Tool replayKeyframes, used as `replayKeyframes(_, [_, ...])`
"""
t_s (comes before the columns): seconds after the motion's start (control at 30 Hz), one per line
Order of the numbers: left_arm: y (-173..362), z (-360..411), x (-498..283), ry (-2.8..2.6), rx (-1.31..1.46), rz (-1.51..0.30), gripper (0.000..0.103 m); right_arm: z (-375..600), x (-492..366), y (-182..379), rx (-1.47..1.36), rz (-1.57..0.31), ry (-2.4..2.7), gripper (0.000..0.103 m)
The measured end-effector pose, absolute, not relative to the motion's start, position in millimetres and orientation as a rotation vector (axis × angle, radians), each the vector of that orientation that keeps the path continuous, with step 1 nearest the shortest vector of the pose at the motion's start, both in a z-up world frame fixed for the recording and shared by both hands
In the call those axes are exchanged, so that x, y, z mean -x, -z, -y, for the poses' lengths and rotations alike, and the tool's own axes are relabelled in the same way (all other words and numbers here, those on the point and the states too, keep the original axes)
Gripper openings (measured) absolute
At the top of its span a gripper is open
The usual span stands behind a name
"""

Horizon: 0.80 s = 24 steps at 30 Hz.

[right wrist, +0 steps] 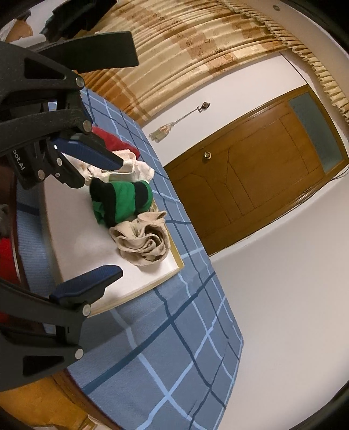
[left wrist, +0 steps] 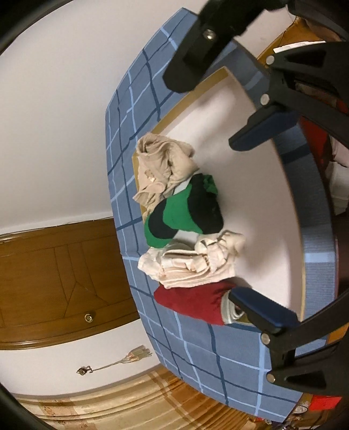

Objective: Take underwear out of drawer
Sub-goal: 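Withdraw both tools from the tray, then move both tools back down into the open drawer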

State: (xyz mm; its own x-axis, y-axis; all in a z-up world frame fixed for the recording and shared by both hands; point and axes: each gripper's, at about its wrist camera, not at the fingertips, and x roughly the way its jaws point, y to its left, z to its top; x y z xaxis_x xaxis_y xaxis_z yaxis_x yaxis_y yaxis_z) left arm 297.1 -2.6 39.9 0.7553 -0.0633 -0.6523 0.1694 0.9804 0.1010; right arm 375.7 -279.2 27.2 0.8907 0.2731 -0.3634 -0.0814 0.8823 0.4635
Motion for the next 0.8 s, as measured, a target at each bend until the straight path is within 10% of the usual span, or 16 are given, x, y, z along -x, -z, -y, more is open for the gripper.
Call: replayKeyframes(0.8, [-13.6, -7.4, -233.5, 0.154, -0.13, -0.76, 0.102, 282.7, -297.6, -16.4, -0.412, -0.461, -0.284, 0.075])
